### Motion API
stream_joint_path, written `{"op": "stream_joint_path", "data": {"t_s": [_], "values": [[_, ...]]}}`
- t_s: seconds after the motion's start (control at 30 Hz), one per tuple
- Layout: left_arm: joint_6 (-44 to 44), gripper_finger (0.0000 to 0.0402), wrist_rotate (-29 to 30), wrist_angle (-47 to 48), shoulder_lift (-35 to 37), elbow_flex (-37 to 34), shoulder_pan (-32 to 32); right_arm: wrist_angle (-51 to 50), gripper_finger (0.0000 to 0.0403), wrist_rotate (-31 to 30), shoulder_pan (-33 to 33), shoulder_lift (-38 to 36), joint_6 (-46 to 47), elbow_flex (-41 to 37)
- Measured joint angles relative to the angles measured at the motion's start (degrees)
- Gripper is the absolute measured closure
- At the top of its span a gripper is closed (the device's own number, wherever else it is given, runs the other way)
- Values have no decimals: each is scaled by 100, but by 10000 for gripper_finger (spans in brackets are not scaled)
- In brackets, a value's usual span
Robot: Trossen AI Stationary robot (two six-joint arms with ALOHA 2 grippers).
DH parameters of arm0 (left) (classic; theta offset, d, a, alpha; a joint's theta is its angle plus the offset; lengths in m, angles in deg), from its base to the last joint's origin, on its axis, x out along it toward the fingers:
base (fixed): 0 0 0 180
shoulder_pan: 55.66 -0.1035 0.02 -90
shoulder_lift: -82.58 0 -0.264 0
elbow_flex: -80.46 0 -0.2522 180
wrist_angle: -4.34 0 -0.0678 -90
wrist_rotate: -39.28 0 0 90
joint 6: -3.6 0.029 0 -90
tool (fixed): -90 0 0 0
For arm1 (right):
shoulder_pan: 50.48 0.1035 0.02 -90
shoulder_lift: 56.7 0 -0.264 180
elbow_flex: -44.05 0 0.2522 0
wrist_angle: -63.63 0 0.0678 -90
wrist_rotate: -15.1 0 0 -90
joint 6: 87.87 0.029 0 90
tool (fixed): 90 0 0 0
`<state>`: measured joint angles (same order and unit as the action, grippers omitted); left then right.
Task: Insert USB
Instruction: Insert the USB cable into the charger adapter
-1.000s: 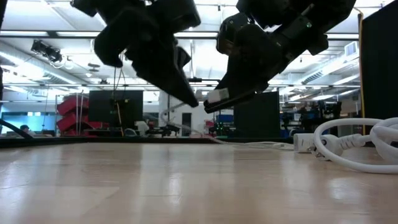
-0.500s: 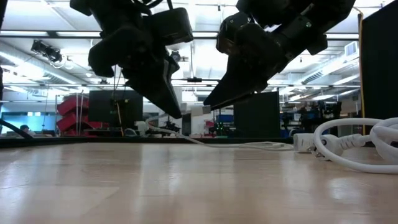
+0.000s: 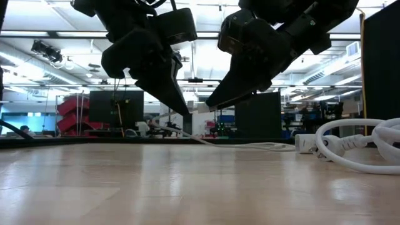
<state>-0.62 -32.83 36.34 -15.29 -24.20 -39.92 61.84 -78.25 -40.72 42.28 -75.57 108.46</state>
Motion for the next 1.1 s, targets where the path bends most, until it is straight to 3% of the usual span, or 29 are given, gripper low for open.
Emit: {"op": "stream_joint_path", "data": {"t_s": [0.43,0.83,1.1], "values": [[100,402,-45,-209,0,-2,0,-173,398,-1,3,0,-329,-2],[97,402,-232,-192,4,-2,0,-141,401,67,22,0,-348,-2],[97,402,-256,-170,7,-2,2,-128,370,79,26,0,-328,-2]]}}
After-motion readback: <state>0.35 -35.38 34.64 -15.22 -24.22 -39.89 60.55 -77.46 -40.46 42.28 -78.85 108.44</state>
